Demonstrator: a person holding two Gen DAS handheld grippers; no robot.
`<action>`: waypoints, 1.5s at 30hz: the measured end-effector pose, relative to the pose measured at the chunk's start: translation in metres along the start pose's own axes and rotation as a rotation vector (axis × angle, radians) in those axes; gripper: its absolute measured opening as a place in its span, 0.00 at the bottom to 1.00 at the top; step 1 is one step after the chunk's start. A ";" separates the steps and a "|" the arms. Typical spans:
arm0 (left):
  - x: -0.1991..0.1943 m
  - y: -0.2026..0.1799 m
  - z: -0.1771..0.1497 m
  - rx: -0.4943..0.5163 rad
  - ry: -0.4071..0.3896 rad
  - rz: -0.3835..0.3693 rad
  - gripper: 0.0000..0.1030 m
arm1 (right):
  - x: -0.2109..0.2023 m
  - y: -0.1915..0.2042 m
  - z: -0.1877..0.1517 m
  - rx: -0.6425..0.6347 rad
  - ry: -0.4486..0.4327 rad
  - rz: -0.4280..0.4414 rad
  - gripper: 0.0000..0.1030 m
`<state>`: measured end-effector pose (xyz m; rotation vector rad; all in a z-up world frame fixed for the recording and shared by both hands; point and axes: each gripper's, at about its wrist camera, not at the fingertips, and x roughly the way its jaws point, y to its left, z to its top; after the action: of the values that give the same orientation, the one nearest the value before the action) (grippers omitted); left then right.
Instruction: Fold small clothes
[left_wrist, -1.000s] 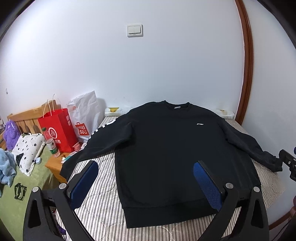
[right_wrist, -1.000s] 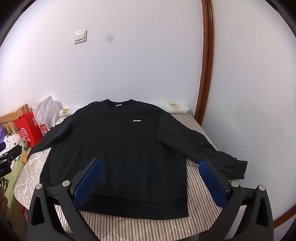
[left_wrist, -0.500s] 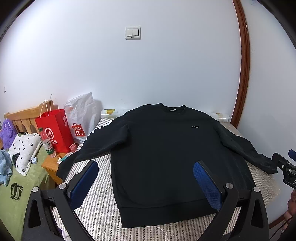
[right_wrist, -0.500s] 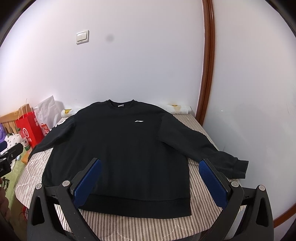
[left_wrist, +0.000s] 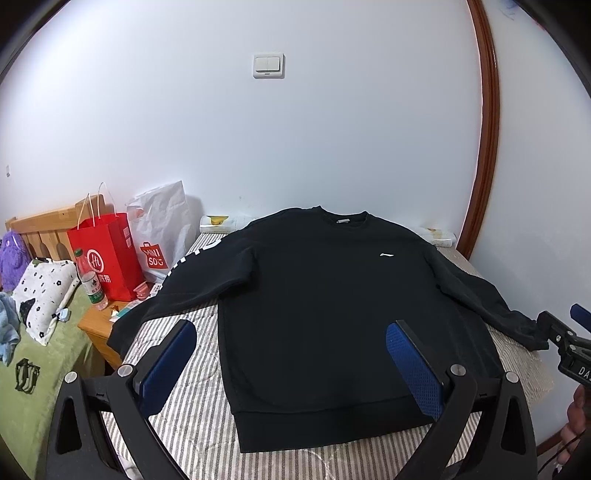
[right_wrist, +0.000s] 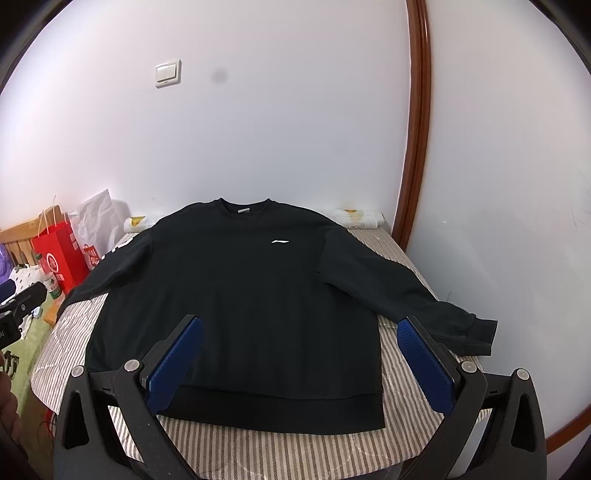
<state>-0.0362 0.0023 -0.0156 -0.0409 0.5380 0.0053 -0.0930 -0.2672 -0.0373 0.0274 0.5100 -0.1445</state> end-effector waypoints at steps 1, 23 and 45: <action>0.000 0.000 0.000 0.000 0.001 -0.001 1.00 | 0.000 0.001 0.000 -0.002 0.000 0.000 1.00; 0.004 -0.001 0.000 -0.002 0.006 -0.002 1.00 | -0.004 0.009 -0.002 -0.004 -0.017 0.013 1.00; 0.109 0.072 -0.034 -0.165 0.152 -0.033 1.00 | 0.080 0.029 -0.032 -0.059 0.125 -0.040 1.00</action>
<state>0.0389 0.0725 -0.1030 -0.2128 0.6882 0.0142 -0.0352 -0.2474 -0.1043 -0.0317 0.6396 -0.1677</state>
